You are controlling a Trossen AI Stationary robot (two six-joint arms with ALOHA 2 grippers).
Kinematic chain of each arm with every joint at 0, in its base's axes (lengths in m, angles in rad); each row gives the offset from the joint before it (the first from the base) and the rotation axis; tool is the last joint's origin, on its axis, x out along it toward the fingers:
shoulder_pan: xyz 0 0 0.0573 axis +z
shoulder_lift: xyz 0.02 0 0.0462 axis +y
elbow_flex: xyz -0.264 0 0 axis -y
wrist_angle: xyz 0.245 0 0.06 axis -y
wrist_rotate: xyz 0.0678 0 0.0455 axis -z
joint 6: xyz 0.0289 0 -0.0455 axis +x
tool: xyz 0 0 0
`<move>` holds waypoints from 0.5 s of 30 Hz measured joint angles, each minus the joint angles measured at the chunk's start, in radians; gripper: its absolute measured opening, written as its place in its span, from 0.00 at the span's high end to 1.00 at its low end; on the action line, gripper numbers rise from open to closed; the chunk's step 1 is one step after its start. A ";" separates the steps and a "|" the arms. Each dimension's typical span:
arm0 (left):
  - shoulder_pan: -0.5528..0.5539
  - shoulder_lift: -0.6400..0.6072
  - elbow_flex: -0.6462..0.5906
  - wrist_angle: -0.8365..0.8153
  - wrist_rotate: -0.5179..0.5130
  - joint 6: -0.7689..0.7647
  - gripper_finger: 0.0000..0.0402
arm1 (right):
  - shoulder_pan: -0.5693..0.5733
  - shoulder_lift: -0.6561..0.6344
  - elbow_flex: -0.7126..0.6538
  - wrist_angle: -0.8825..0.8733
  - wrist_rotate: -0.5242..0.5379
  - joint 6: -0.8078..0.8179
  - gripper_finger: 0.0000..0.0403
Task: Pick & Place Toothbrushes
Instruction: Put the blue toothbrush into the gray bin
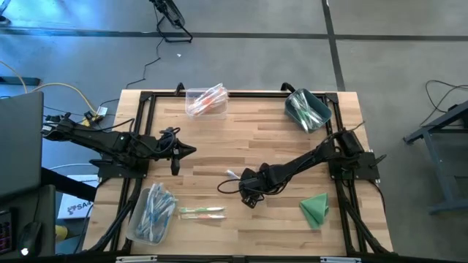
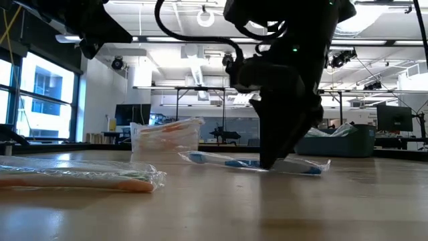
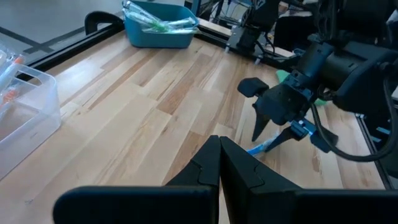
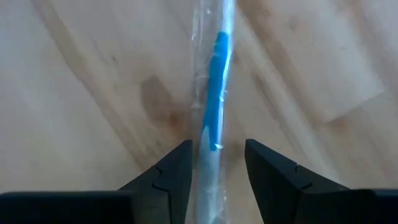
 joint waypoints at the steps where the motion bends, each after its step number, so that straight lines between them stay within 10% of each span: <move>1: 0.000 0.000 0.000 0.002 0.000 0.000 1.00 | 0.000 0.004 0.000 0.000 0.004 -0.007 0.65; 15: 0.000 0.000 0.000 0.002 0.000 -0.058 1.00 | 0.004 0.023 0.001 0.015 0.029 -0.063 0.88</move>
